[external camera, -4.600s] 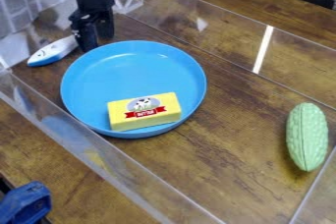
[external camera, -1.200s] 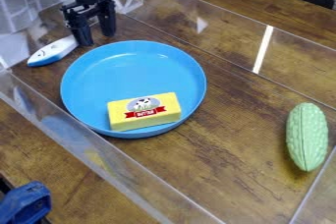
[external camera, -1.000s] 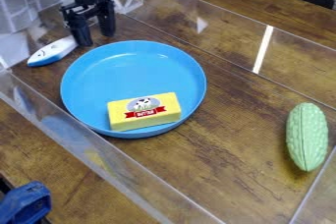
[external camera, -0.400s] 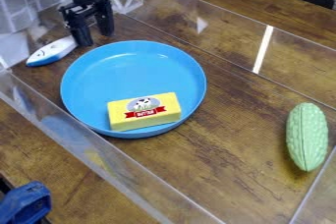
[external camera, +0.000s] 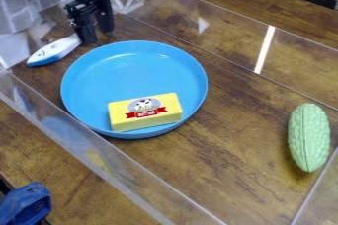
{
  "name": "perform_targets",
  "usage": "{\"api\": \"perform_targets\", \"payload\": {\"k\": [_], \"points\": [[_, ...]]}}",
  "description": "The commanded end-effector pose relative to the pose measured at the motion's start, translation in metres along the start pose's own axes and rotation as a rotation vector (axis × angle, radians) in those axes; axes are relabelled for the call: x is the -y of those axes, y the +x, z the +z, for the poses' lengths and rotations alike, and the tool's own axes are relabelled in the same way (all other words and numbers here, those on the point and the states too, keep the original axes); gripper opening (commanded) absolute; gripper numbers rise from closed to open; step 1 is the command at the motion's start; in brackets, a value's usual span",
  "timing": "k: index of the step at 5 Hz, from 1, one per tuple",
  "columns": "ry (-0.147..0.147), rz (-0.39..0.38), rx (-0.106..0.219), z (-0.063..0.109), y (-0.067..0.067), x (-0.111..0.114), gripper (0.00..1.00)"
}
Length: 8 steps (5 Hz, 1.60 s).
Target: Remove the white object from inside the blue tray and put it on the table
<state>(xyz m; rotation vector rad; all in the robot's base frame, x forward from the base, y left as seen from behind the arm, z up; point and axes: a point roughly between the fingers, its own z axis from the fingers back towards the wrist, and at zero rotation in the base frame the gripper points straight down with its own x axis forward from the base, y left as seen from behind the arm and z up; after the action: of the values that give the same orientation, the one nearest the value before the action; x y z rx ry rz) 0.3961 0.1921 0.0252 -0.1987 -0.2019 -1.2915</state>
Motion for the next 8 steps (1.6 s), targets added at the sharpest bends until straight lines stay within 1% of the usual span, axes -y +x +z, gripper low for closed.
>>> {"api": "perform_targets", "payload": {"k": [1, 2, 4, 5, 6, 7, 8], "points": [[0.022, -0.096, -0.010, 0.011, 0.008, -0.007, 1.00], [0.019, -0.109, -0.014, 0.014, 0.011, 0.004, 1.00], [-0.050, -0.328, -0.023, -0.001, 0.039, 0.013, 1.00], [-0.089, -0.466, -0.029, -0.008, 0.055, 0.020, 1.00], [-0.127, -0.573, -0.037, -0.012, 0.059, 0.022, 1.00], [-0.162, -0.658, -0.043, -0.015, 0.061, 0.024, 1.00], [-0.177, -0.667, -0.043, -0.018, 0.059, 0.026, 1.00]]}}
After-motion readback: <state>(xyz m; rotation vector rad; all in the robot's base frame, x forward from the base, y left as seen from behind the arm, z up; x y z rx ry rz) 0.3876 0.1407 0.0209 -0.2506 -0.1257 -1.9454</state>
